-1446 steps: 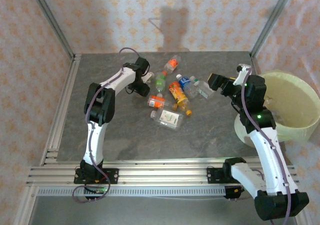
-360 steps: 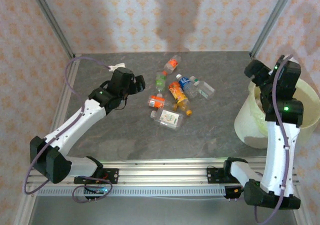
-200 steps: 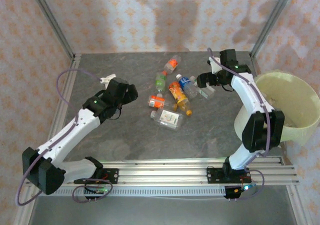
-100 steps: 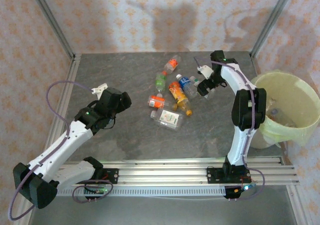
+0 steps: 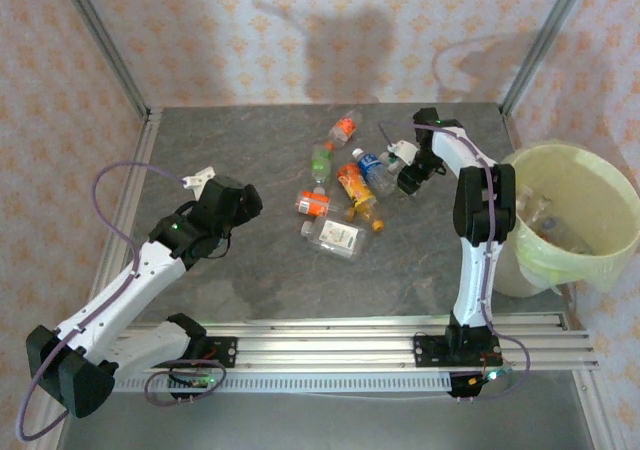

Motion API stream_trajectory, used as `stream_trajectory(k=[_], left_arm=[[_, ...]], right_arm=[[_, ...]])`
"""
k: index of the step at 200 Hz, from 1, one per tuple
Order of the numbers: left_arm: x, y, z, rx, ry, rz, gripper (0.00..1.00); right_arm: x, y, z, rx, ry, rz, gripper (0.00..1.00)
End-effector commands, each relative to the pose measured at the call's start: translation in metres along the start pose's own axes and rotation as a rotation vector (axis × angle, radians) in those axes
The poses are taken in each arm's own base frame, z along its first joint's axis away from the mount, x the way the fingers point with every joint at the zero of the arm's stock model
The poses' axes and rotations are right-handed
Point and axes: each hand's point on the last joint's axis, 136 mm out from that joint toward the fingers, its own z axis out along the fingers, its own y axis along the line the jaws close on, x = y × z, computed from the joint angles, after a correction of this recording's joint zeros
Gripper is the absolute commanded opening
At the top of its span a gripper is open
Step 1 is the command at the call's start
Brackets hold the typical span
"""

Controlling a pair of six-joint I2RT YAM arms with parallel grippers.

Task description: Put the plastic bottles in the bin

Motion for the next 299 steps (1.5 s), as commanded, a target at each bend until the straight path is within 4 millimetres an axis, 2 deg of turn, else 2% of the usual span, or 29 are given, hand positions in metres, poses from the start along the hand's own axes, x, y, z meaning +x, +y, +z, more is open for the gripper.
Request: stream_trajectory(k=[1, 37, 51, 71, 116, 130, 150, 184, 188, 199, 219, 238, 255, 272, 287, 299], left_arm=[[0.002, 0.010, 0.006, -0.055, -0.003, -0.008, 1.00], [0.003, 0.002, 0.010, -0.038, 0.013, -0.006, 1.00], [0.003, 0.001, 0.011, -0.035, 0.013, -0.008, 1.00], [0.003, 0.000, 0.012, -0.028, 0.011, -0.007, 1.00], [0.004, -0.010, 0.017, 0.001, 0.028, -0.004, 1.00], [0.006, -0.019, 0.019, 0.039, 0.042, 0.002, 1.00], [0.008, -0.033, 0.021, 0.093, 0.063, 0.008, 1.00], [0.009, -0.040, 0.027, 0.098, 0.080, 0.004, 1.00], [0.008, -0.041, 0.027, 0.100, 0.082, 0.005, 1.00], [0.008, -0.044, 0.030, 0.098, 0.088, 0.009, 1.00], [0.005, -0.047, 0.034, 0.089, 0.083, -0.002, 1.00], [0.002, -0.054, 0.036, 0.104, 0.080, -0.011, 1.00], [0.001, -0.061, 0.038, 0.116, 0.086, -0.005, 1.00], [0.001, -0.065, 0.039, 0.125, 0.097, 0.006, 1.00], [0.002, -0.068, 0.041, 0.126, 0.112, 0.012, 1.00], [0.004, -0.070, 0.043, 0.129, 0.120, 0.013, 1.00]], right_arm=[[0.000, 0.003, -0.024, 0.031, -0.025, -0.011, 0.64], [-0.005, -0.008, -0.061, 0.135, -0.099, 0.058, 0.52], [-0.009, -0.017, -0.083, 0.194, -0.137, 0.134, 0.48], [-0.018, -0.024, -0.117, 0.261, -0.241, 0.249, 0.48], [-0.044, -0.022, -0.227, 0.315, -0.725, 0.549, 0.48], [-0.043, -0.016, -0.262, 0.306, -0.854, 0.637, 0.47], [-0.031, -0.012, -0.301, 0.316, -0.976, 0.757, 0.45], [0.012, -0.002, -0.359, 0.376, -1.108, 0.982, 0.45], [0.017, -0.003, -0.359, 0.388, -1.108, 1.006, 0.45], [0.042, 0.001, -0.382, 0.466, -1.171, 1.068, 0.44], [0.093, -0.002, -0.400, 0.653, -1.229, 1.197, 0.43], [0.135, 0.003, -0.414, 0.730, -1.318, 1.333, 0.42], [0.170, 0.007, -0.422, 0.798, -1.378, 1.457, 0.42], [0.202, 0.010, -0.421, 0.904, -1.371, 1.553, 0.42], [0.222, 0.012, -0.413, 0.939, -1.361, 1.643, 0.45], [0.231, 0.011, -0.403, 0.922, -1.367, 1.712, 0.46]])
